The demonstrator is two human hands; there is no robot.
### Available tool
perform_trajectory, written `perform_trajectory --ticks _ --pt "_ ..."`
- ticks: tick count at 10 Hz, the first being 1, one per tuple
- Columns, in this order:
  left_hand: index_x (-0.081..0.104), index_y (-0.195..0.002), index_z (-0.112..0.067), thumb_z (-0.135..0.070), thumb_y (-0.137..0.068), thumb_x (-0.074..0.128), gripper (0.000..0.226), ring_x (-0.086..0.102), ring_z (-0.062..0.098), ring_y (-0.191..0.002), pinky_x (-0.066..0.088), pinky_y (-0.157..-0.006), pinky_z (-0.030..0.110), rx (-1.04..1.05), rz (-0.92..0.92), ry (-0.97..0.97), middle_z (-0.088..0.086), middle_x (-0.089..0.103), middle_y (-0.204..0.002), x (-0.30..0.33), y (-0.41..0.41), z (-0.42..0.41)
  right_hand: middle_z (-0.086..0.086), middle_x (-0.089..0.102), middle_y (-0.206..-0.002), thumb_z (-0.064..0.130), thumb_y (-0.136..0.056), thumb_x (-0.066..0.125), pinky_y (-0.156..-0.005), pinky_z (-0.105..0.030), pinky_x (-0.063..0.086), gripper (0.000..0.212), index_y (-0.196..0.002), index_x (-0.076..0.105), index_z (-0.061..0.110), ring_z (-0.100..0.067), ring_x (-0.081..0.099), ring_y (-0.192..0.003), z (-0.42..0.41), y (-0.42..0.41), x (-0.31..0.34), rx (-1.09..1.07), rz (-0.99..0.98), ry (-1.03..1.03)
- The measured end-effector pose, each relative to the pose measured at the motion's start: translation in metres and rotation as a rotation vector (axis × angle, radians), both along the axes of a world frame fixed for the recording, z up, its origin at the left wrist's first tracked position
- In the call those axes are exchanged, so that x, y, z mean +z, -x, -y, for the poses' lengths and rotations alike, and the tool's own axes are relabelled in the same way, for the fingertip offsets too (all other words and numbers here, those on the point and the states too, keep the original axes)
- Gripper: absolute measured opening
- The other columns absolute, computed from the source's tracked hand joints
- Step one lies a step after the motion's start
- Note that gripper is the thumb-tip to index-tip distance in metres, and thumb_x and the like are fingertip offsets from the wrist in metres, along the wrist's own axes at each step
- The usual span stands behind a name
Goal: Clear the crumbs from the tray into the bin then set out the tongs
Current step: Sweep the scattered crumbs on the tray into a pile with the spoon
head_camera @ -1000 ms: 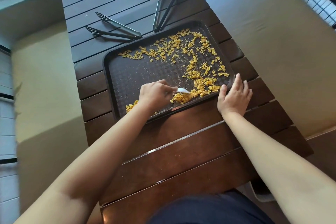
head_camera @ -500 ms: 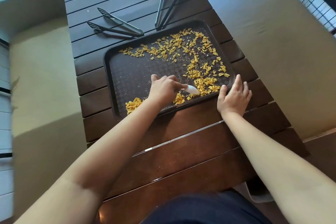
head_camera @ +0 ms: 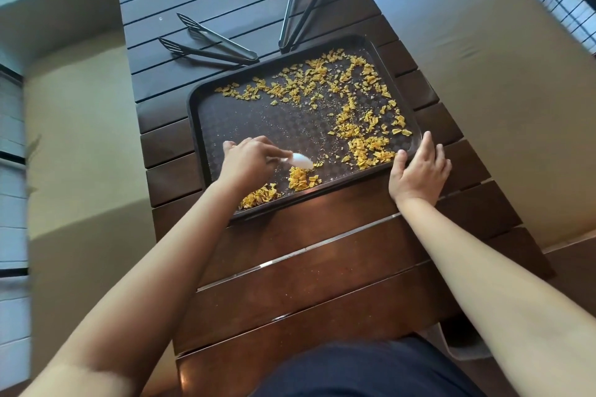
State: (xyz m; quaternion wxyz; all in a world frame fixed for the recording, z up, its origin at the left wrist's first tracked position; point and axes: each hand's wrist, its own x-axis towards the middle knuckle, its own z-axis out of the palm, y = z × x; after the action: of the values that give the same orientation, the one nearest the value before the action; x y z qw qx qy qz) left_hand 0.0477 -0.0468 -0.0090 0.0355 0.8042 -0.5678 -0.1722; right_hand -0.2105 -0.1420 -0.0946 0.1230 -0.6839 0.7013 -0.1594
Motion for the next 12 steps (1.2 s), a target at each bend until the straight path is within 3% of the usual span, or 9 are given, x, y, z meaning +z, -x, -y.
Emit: perform_trajectory --ticks 1,2,4,7,9,10,11,12 --pt "0.065 -0.113 -0.041 -0.029 -0.095 0.048 0.027 0.052 0.015 -0.109 0.025 -0.093 0.039 0.186 -0.137 0.000 -0.010 0.059 -0.120 -0.007 0.016 0.020 -0.015 0.037 -0.146 0.043 -0.088 0.025 -0.113 -0.046 0.012 0.068 -0.146 0.023 0.007 -0.031 0.024 -0.139 -0.001 -0.001 0.000 0.000 0.006 0.001" --pt "0.065 -0.112 -0.042 -0.031 -0.095 0.049 0.026 0.052 0.016 -0.110 0.026 -0.099 0.043 0.215 -0.212 -0.047 -0.008 0.059 -0.121 -0.012 0.026 0.027 -0.015 0.037 -0.146 0.044 -0.088 0.024 -0.113 -0.046 0.012 0.068 -0.146 0.023 0.007 -0.031 0.023 -0.139 0.000 0.000 0.001 0.000 0.010 -0.001" --pt "0.066 -0.108 -0.044 -0.026 -0.095 0.047 0.029 0.053 0.016 -0.108 0.028 -0.100 0.044 0.078 -0.140 -0.155 -0.009 0.061 -0.115 -0.006 0.022 0.009 -0.015 0.037 -0.146 0.044 -0.088 0.025 -0.113 -0.046 0.012 0.069 -0.146 0.023 0.007 -0.031 0.024 -0.139 -0.001 -0.001 0.001 -0.001 0.009 0.000" --pt "0.065 -0.112 -0.041 -0.028 -0.095 0.047 0.028 0.054 0.015 -0.110 0.027 -0.095 0.042 0.108 -0.202 -0.036 -0.009 0.060 -0.118 -0.006 0.046 0.041 -0.015 0.037 -0.146 0.043 -0.087 0.025 -0.112 -0.046 0.013 0.068 -0.145 0.023 0.007 -0.031 0.024 -0.139 0.000 0.000 0.000 0.000 0.005 -0.002" --pt "0.067 -0.108 -0.043 -0.026 -0.095 0.049 0.027 0.052 0.016 -0.111 0.024 -0.103 0.046 0.009 -0.263 -0.130 -0.012 0.060 -0.110 -0.013 0.043 0.037 -0.015 0.037 -0.146 0.043 -0.088 0.025 -0.112 -0.046 0.013 0.068 -0.146 0.023 0.007 -0.031 0.024 -0.139 0.000 0.000 0.000 0.001 0.000 -0.003" --pt "0.067 -0.106 -0.044 -0.027 -0.095 0.051 0.026 0.052 0.013 -0.106 0.026 -0.090 0.038 -0.021 -0.211 -0.153 -0.015 0.056 -0.097 -0.008 0.030 0.026 -0.016 0.038 -0.146 0.043 -0.088 0.025 -0.112 -0.047 0.013 0.068 -0.145 0.024 0.007 -0.032 0.024 -0.138 0.000 0.000 0.000 0.001 0.002 -0.002" --pt "0.068 -0.104 -0.044 -0.027 -0.093 0.052 0.025 0.052 0.014 -0.104 0.025 -0.082 0.036 -0.034 -0.095 -0.191 -0.013 0.058 -0.101 0.002 0.005 0.006 -0.015 0.038 -0.146 0.043 -0.088 0.025 -0.112 -0.047 0.013 0.068 -0.145 0.024 0.007 -0.032 0.024 -0.138 0.000 -0.001 0.000 0.001 -0.002 -0.001" --pt "0.069 -0.103 -0.043 -0.027 -0.094 0.052 0.025 0.052 0.014 -0.106 0.028 -0.089 0.039 -0.006 -0.045 -0.226 -0.013 0.060 -0.108 0.009 -0.010 -0.005 -0.015 0.037 -0.146 0.043 -0.088 0.025 -0.112 -0.047 0.012 0.068 -0.145 0.023 0.007 -0.032 0.024 -0.139 0.000 -0.001 0.000 0.002 -0.004 -0.003"
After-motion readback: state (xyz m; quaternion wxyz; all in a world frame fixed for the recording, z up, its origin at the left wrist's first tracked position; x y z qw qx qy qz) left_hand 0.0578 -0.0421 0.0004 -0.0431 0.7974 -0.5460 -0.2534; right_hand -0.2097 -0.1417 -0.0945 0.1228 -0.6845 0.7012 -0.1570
